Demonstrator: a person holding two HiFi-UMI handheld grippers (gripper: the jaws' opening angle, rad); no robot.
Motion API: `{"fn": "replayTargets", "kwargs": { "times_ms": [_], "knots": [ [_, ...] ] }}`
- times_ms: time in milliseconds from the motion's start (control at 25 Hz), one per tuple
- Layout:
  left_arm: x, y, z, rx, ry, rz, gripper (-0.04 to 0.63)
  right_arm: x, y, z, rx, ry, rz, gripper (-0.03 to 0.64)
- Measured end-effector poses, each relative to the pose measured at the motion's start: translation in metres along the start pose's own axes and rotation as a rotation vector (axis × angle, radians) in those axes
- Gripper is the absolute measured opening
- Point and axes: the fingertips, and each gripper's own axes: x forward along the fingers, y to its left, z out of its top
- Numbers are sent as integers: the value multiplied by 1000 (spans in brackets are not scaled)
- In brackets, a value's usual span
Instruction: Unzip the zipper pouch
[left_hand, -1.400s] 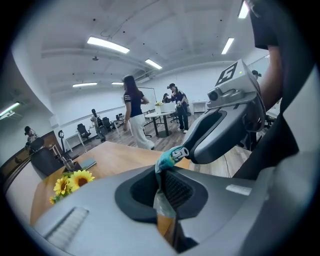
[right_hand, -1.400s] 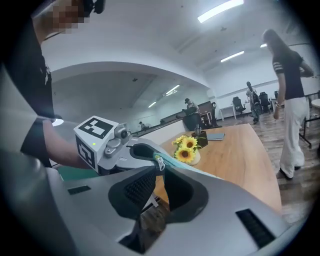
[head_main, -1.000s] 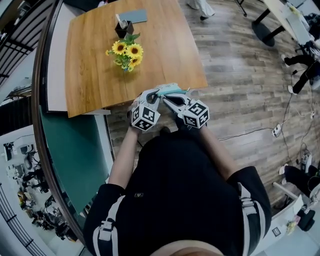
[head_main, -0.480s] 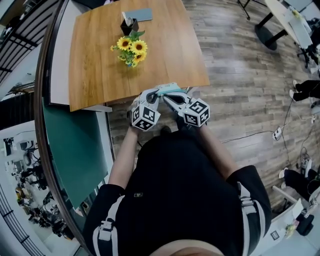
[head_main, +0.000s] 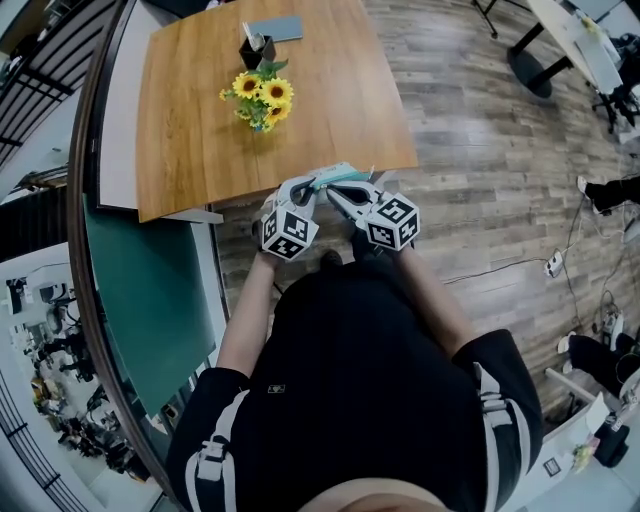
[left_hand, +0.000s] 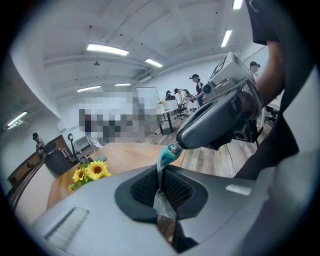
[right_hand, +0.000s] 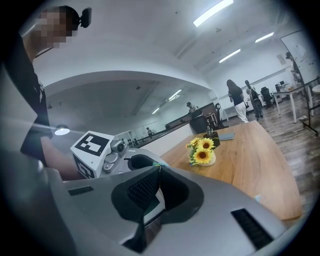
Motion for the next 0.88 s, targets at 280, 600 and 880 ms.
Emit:
{"fn": "replayTargets", "kwargs": {
  "times_ms": [280, 600, 880],
  "knots": [
    [1, -1, -5, -12, -1, -5, 8, 0, -8, -3, 9, 8, -37, 5],
    [0, 0, -9, -18, 5, -9, 8, 3, -14, -3, 2, 23, -65, 5],
    [0, -1, -9, -23, 4, -12, 8, 3, -19, -4, -4, 27, -90, 6]
  ]
}}
